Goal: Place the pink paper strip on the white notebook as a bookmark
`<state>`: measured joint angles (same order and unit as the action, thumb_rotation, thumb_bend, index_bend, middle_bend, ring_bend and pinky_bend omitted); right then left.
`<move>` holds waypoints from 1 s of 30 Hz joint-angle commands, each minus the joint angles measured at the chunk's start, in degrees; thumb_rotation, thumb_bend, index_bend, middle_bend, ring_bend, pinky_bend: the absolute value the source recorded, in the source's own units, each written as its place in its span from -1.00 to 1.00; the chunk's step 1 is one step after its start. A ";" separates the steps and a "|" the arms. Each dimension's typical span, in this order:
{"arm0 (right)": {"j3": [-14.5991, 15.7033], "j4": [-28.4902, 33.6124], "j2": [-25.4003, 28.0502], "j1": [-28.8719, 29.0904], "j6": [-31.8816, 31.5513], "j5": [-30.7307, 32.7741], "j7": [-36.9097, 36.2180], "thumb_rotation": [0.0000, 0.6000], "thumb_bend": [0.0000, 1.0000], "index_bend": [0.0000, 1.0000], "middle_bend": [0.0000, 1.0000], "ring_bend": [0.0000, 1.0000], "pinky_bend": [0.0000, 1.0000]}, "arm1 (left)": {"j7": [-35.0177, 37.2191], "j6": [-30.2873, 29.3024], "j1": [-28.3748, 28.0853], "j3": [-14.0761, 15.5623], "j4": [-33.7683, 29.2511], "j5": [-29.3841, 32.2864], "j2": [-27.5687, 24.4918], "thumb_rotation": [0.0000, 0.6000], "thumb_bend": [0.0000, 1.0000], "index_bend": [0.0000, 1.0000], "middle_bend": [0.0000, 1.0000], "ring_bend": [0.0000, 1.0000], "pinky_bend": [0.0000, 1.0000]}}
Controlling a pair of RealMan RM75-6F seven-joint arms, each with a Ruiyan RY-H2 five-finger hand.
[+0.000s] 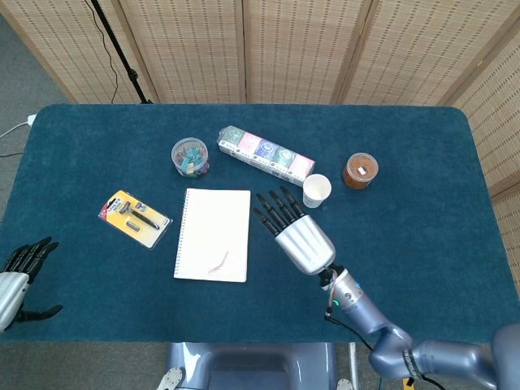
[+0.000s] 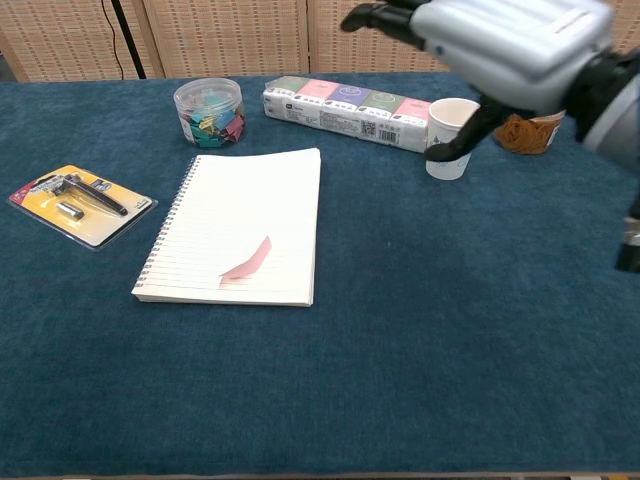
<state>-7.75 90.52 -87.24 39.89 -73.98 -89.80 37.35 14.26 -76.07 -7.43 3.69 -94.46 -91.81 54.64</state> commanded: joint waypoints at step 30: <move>11.21 0.46 24.57 -24.47 -15.56 -0.30 -42.09 1.00 -0.93 -0.90 -1.00 -1.00 -1.00 | -18.47 40.40 -30.30 -7.89 -15.08 21.86 -0.49 1.00 -1.00 -0.78 1.00 0.76 0.97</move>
<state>3.34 90.75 -62.76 15.78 -89.47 -90.24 -4.35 -1.68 -34.84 -37.09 -4.08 -109.06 -70.36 52.74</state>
